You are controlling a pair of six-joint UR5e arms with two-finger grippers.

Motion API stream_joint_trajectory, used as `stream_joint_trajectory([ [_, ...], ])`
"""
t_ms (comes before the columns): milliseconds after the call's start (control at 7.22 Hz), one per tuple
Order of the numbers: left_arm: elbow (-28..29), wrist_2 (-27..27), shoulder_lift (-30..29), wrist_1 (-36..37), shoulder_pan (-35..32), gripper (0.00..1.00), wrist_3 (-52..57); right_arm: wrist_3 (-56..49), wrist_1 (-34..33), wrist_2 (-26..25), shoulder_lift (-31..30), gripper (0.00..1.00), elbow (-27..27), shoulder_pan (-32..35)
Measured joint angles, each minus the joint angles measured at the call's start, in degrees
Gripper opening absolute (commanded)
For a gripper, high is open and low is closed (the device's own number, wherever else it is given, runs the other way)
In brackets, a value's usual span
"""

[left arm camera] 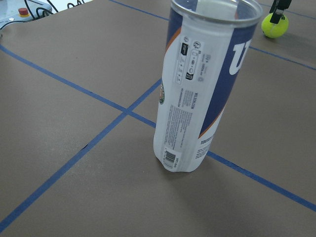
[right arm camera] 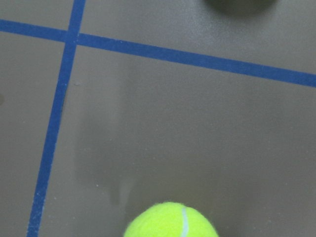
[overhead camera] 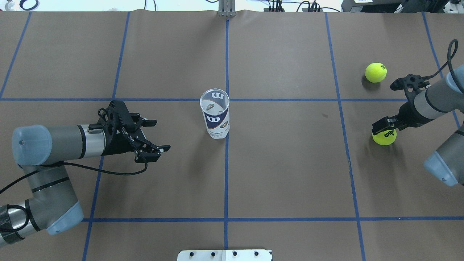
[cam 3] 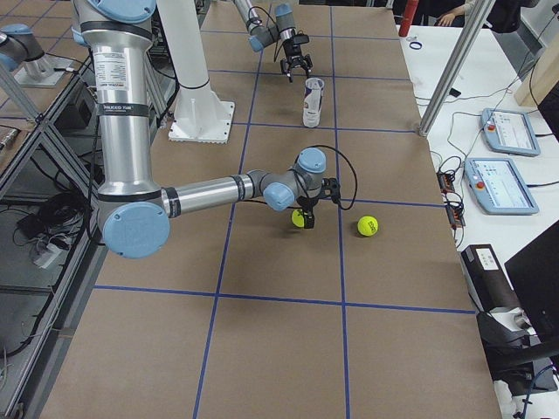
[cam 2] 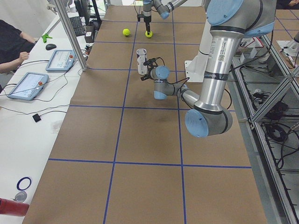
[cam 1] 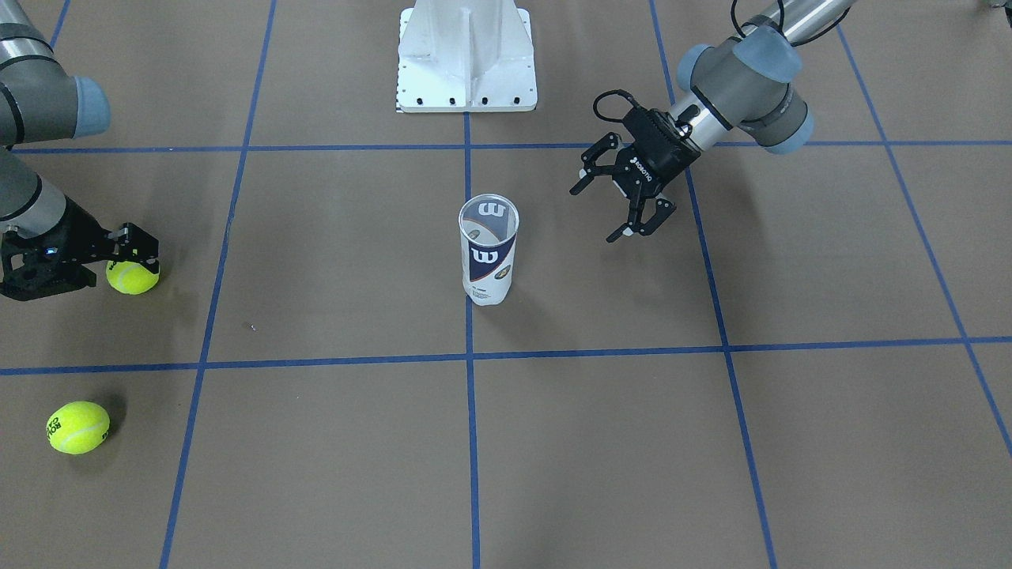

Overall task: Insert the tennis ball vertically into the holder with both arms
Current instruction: 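Lower the right gripper onto the nearer yellow tennis ball and grasp it, then grasp the standing can with the left gripper while the right gripper lifts the ball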

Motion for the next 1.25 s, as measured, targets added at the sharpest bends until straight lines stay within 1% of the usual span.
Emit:
stream_joint_trajectory([
  [139, 0.0, 0.0, 0.0, 0.0, 0.0, 0.99, 0.0, 0.1, -0.1, 0.1, 0.0, 0.74, -0.1, -0.1],
  [416, 0.0, 0.0, 0.0, 0.0, -0.1, 0.99, 0.0, 0.2, -0.2, 0.6, 0.0, 0.42, 0.0, -0.2],
  [554, 0.0, 0.0, 0.0, 0.0, -0.1, 0.99, 0.1, 0.2, -0.4, 0.9, 0.0, 0.18, 0.1, -0.1],
  [693, 0.0, 0.0, 0.0, 0.0, -0.1, 0.99, 0.1, 0.3, -0.4, 1.0, 0.0, 0.0, 0.3, -0.1],
  [831, 0.0, 0.0, 0.0, 0.0, -0.1, 0.99, 0.1, 0.3, -0.4, 1.2, -0.1, 0.0, 1.0, 0.1],
  [970, 0.1, 0.0, -0.2, 0.1, 0.0, 0.99, 0.1, 0.3, -0.4, 1.4, -0.4, 0.0, 3.0, 1.0],
  [1247, 0.9, 0.1, -1.7, 0.2, 0.1, 0.99, 0.0, 0.3, -0.4, 2.6, -1.0, 0.0, 7.3, 4.7],
])
